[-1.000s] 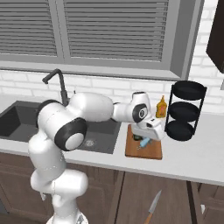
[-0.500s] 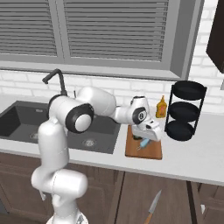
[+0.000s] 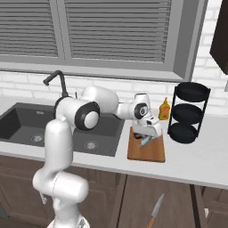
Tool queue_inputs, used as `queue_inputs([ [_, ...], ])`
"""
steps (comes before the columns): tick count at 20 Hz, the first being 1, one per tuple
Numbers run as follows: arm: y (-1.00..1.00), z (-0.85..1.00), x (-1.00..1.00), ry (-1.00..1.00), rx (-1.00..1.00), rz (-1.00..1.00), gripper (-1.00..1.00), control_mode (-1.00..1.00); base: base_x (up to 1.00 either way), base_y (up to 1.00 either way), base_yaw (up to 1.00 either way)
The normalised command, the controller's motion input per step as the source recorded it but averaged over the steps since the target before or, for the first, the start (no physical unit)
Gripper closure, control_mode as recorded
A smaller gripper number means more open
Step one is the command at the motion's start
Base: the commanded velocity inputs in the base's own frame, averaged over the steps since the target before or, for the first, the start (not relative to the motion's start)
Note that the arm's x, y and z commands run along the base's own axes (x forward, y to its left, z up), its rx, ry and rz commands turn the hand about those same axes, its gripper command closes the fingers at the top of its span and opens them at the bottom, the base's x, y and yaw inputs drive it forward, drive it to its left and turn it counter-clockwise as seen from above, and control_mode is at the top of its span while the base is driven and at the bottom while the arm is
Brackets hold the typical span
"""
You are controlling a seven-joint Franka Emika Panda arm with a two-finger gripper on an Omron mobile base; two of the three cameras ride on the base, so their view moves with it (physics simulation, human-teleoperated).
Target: Place the appropriate cutting tool for cutting the cucumber skin on the cutting board.
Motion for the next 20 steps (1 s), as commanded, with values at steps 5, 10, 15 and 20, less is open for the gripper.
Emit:
queue_inputs([
  [5,0.36,-0.11,-0.43,0.0,0.0,0.0,-1.0,-1.0,0.0,0.0,0.0],
  [10,0.32,0.42,-0.7,-0.06,-0.01,0.0,-1.0,-1.0,0.0,0.0,0.0],
  [15,0.31,0.84,-0.78,-0.09,-0.06,-0.01,-1.0,-1.0,0.0,0.0,0.0],
  [20,0.4,0.83,-0.76,-0.06,-0.08,0.0,-1.0,-1.0,0.0,0.0,0.0],
])
